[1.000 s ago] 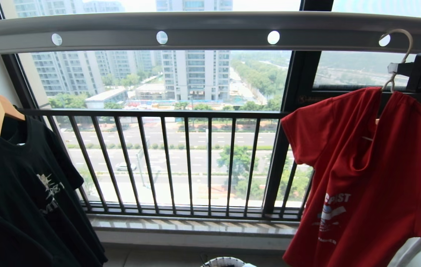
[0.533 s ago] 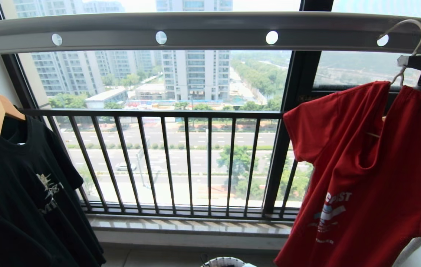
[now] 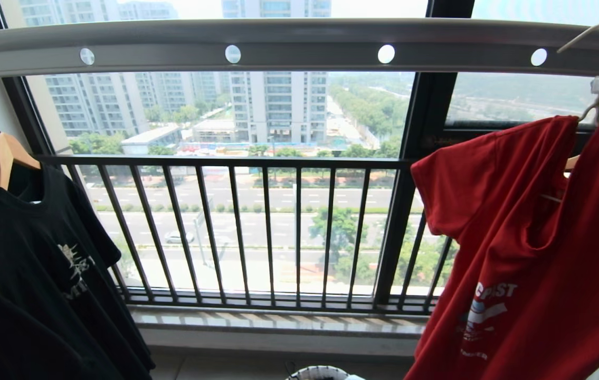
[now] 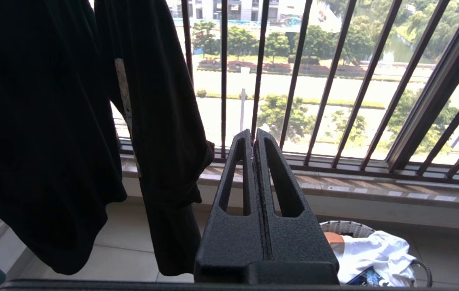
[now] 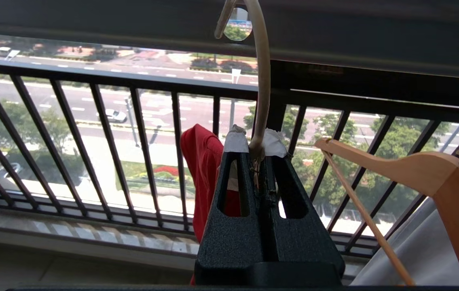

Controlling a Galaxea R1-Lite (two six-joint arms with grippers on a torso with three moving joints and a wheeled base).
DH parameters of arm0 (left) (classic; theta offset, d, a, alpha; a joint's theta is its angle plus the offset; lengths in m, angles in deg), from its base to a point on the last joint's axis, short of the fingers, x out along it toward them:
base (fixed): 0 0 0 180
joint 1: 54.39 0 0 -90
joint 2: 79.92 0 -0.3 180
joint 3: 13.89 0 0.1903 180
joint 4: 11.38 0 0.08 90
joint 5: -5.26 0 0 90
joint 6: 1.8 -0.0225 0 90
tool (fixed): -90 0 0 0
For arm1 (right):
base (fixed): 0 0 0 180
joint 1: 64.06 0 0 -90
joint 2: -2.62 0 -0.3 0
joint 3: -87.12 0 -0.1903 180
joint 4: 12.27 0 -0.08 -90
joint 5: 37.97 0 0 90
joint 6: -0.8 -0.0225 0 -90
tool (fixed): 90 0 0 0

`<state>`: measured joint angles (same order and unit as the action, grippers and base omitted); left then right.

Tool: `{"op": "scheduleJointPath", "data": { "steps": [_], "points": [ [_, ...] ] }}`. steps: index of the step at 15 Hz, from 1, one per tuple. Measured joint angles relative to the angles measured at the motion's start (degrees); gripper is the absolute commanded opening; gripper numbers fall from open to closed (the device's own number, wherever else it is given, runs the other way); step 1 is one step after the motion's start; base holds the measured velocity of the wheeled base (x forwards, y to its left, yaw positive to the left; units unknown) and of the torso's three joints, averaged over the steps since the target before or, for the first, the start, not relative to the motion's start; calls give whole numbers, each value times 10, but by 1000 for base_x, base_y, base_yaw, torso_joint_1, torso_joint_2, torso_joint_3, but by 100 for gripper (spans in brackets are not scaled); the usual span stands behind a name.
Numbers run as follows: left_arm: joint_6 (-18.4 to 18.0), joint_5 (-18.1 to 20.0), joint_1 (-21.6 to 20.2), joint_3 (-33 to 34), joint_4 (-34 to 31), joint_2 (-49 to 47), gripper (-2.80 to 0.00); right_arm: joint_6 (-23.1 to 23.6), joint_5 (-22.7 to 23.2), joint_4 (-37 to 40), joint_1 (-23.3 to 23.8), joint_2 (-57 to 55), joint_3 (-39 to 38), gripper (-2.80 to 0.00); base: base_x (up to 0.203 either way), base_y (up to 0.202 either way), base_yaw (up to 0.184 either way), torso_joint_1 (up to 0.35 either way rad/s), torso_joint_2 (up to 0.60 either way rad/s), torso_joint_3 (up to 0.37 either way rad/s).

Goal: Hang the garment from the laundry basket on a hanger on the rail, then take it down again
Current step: Take the clothes off the clothes rack

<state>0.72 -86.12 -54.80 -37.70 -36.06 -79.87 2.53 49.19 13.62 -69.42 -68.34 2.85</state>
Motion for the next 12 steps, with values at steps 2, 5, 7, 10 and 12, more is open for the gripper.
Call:
{"op": "scheduleJointPath", "data": {
  "steps": [2, 5, 7, 10, 12],
  "points": [
    [0, 0, 0, 0, 0, 0, -280, 0, 5, 0, -1, 19, -23, -280, 0, 0, 0, 0, 0, 0],
    [0, 0, 0, 0, 0, 0, -280, -3, 21, -2, -2, 38, -67, -280, 0, 0, 0, 0, 0, 0],
    [-3, 1, 0, 1, 0, 0, -280, -7, 32, -4, -4, 46, -98, -280, 0, 0, 0, 0, 0, 0],
    [-4, 1, 0, 1, 0, 0, -280, -8, 73, -23, -21, 49, -148, -280, 0, 0, 0, 0, 0, 0],
    [-5, 1, 0, 1, 0, 0, -280, -7, 103, -56, -38, 39, -179, -280, 0, 0, 0, 0, 0, 0]
  ]
}}
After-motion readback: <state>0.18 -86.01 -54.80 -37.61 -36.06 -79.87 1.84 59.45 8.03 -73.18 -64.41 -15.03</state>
